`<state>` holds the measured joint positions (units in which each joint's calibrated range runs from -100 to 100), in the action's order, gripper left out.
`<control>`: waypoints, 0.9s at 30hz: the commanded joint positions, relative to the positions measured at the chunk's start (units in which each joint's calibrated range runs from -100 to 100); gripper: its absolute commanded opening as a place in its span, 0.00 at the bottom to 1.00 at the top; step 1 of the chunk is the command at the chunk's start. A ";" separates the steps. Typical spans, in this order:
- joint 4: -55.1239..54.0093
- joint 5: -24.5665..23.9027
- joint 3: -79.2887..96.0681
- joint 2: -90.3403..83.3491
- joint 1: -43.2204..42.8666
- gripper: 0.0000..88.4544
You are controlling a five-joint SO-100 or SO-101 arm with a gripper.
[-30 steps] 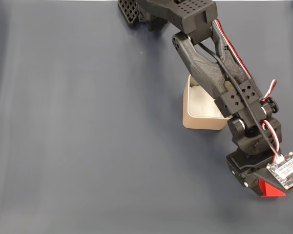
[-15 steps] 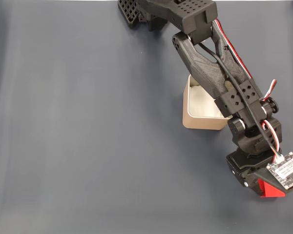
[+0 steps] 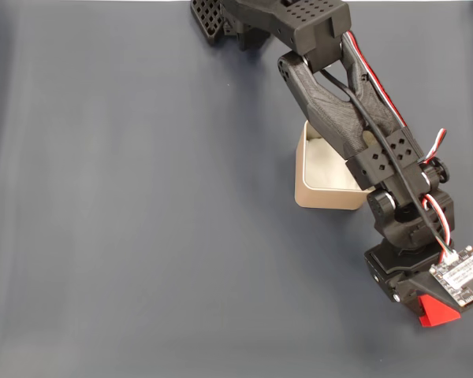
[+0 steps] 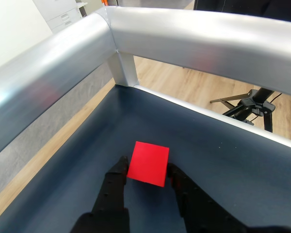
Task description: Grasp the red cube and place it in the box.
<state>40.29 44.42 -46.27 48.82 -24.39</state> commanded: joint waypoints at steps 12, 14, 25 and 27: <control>0.54 0.39 -0.68 -2.39 0.36 0.22; 0.54 0.59 -0.04 -2.73 0.29 0.21; 0.62 1.17 1.87 -4.12 0.21 0.16; 0.62 1.22 2.51 -4.55 0.21 0.15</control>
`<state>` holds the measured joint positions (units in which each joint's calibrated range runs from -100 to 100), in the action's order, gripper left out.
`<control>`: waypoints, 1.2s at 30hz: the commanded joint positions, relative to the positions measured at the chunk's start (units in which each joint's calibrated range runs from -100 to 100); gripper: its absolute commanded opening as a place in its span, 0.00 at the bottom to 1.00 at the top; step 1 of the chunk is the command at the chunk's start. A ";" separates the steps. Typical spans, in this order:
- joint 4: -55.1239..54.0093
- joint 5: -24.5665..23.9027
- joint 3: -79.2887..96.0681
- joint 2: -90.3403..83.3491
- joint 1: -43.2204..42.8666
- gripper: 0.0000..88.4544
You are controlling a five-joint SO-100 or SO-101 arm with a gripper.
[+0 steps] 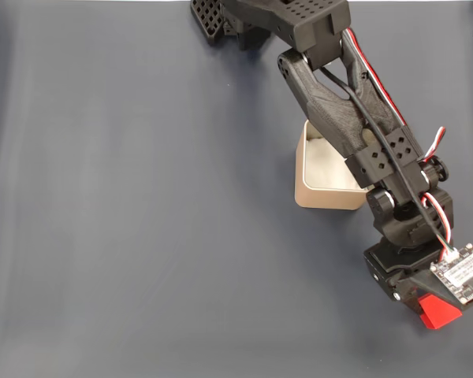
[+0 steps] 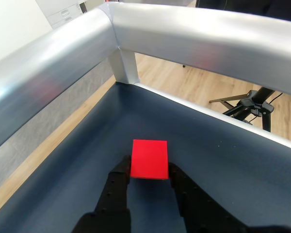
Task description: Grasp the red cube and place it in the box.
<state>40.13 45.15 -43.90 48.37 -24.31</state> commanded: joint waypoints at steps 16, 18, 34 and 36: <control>0.86 1.47 6.61 -12.33 0.07 0.12; 1.03 1.66 8.07 -14.49 0.07 0.11; 5.62 2.39 25.85 -39.33 -0.85 0.11; 6.28 2.44 28.22 -42.79 -1.07 0.12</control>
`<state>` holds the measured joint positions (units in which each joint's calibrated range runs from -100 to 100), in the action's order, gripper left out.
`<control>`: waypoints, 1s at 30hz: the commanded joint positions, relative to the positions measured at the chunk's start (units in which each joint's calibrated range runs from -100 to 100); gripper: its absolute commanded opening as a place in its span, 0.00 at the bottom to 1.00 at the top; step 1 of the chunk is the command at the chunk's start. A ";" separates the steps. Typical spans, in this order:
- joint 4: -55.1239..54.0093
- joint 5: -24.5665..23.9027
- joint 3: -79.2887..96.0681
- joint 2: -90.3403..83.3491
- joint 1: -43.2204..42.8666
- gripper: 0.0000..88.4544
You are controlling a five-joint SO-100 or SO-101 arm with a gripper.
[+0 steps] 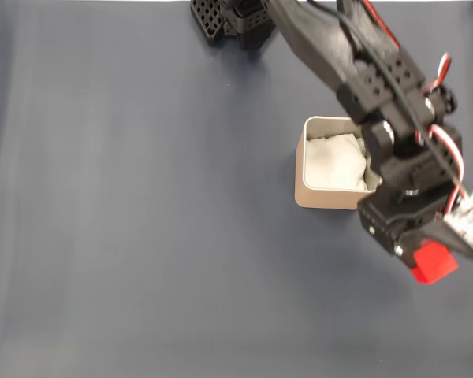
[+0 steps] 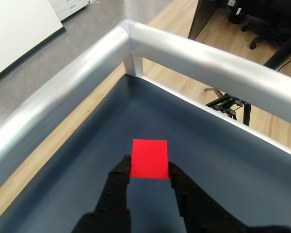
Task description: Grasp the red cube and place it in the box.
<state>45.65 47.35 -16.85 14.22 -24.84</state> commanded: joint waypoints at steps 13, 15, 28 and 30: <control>4.37 0.44 19.40 -30.54 -0.33 0.12; 4.45 0.54 22.68 -33.91 -0.19 0.12; 5.52 0.49 39.64 -51.48 0.03 0.12; 5.60 0.34 41.73 -53.38 0.24 0.12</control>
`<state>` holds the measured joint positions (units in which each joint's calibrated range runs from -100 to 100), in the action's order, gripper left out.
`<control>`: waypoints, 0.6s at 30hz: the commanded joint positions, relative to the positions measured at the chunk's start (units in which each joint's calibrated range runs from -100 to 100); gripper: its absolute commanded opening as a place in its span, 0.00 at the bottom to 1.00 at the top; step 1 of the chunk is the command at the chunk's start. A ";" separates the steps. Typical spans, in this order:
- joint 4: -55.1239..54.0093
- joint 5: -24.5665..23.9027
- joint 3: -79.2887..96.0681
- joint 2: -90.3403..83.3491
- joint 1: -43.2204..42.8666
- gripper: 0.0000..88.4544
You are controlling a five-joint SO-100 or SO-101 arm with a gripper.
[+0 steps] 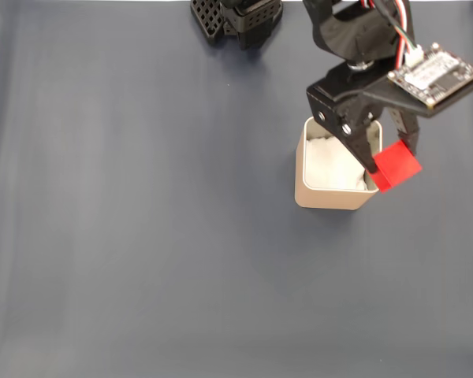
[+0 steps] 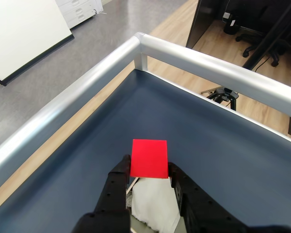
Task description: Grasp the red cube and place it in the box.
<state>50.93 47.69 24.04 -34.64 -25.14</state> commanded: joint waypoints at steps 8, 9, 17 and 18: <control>0.65 0.15 7.50 -10.23 1.75 0.12; 0.65 0.15 8.04 -10.75 1.89 0.12; 0.07 0.15 12.88 -14.13 3.10 0.12; -0.01 0.15 13.60 -14.64 3.31 0.12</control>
<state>51.42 47.59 37.34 -46.68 -22.59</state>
